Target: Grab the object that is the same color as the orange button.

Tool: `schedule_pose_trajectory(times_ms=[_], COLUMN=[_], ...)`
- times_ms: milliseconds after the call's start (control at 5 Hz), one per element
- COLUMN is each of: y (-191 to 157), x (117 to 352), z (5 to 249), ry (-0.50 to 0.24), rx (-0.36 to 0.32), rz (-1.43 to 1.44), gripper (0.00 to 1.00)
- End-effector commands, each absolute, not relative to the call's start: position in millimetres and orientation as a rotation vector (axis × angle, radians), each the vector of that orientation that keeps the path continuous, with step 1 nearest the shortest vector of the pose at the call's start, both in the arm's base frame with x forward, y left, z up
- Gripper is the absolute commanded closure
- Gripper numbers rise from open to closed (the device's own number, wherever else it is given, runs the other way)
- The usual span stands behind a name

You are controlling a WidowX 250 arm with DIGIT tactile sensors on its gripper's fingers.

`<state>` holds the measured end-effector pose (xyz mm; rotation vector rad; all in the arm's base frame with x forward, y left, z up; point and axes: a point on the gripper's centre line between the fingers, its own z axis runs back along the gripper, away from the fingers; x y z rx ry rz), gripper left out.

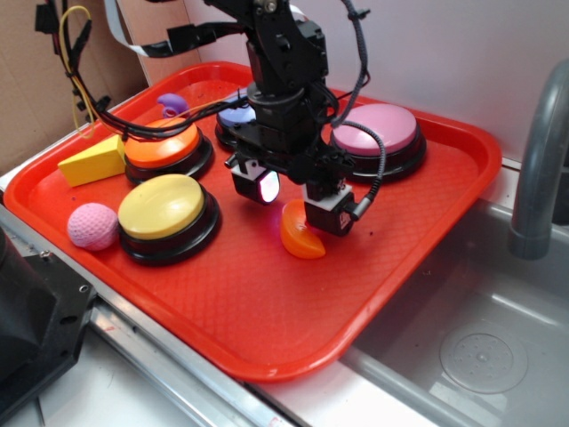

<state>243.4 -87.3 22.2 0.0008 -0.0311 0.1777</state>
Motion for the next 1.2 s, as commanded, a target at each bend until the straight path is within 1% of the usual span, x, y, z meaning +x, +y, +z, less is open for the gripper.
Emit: schedule_pose_trajectory(times_ms=[0, 200, 400, 1000], y=[-86.5, -84.3, -85.7, -89.3], x=[243.7, 239.5, 237.2, 237.3], z=[28.1, 26.6, 26.8, 29.6], ry=[-0.03, -0.025, -0.026, -0.034], rx=[-0.038, -0.036, -0.035, 0.023], rz=[0.224, 0.264, 0.3, 0.364], gripper=[0.0, 0.0, 1.0, 1.0])
